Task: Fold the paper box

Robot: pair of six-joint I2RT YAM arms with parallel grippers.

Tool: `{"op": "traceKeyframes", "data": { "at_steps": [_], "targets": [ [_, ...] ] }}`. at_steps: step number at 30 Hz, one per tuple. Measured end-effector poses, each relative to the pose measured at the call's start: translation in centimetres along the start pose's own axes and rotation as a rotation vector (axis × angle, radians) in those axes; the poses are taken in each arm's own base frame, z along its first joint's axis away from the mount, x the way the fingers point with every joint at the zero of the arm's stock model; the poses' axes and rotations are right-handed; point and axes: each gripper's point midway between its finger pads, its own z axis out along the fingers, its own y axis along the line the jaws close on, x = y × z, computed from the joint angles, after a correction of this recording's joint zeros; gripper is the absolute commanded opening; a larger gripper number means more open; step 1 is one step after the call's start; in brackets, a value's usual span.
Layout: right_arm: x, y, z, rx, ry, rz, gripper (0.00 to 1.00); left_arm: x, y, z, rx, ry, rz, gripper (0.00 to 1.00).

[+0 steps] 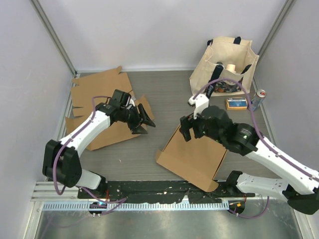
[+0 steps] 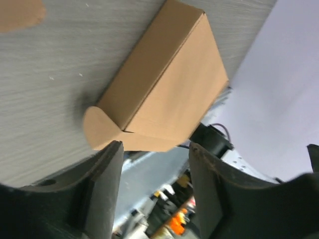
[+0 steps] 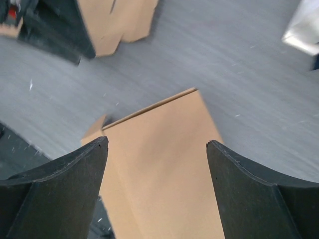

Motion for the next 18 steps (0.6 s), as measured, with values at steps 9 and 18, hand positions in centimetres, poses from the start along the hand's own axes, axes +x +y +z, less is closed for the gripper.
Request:
{"op": "traceKeyframes", "data": {
  "at_steps": [9, 18],
  "targets": [
    [10.8, 8.4, 3.3, -0.089, 0.247, -0.165, 0.91, 1.3, 2.1, -3.9, 0.058, -0.229, 0.242, 0.7],
    [12.3, -8.1, 3.7, 0.514, 0.196, 0.532, 0.93, 4.5, 5.7, 1.3, 0.027, -0.089, 0.248, 0.75]
  ]
}}
